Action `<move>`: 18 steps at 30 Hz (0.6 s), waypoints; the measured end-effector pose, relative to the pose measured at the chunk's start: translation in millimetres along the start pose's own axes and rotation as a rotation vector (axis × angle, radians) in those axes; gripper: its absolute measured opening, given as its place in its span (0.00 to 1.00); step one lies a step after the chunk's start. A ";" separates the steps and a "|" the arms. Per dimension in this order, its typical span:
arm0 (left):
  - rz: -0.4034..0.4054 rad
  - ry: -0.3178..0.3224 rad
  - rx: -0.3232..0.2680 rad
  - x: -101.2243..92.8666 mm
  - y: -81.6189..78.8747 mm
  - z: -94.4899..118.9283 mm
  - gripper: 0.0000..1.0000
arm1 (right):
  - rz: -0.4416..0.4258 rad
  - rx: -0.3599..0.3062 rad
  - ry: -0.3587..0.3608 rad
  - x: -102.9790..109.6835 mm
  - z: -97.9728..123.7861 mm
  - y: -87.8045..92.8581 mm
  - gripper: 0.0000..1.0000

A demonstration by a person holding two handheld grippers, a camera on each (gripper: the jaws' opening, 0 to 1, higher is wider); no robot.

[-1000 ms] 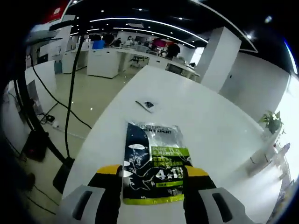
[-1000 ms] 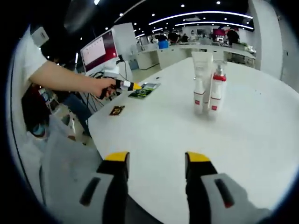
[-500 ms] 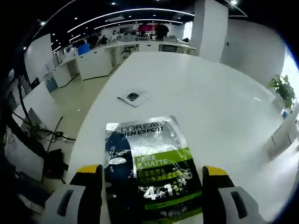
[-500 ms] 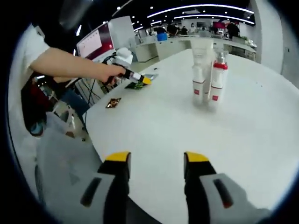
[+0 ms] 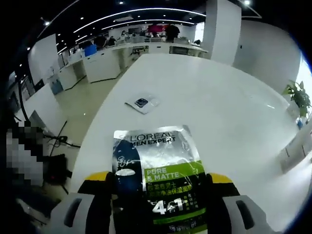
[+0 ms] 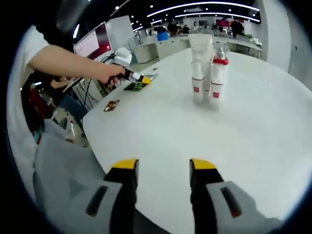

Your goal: Arrange the skincare products in the storage area until every visible bottle or jar stands upright without overlapping.

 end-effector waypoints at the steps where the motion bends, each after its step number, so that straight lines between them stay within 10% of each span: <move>1: -0.001 0.001 -0.003 0.4 0.5 1.4 0.79 | -0.003 -0.003 -0.001 0.5 -0.1 0.0 0.43; 18: -0.040 0.048 -0.013 -17.4 6.3 8.7 0.51 | -0.002 0.011 0.014 0.6 4.4 8.9 0.42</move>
Point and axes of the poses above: the point that each gripper's makers call its tool centre point, and the gripper's own axes: z roughly backward along the fingers, x roughly to its left, y roughly out of its underside, the point moved 8 cm from there along z, roughly backward along the fingers, and after that the axes turned 7 degrees about -x, right-handed, at the moved point
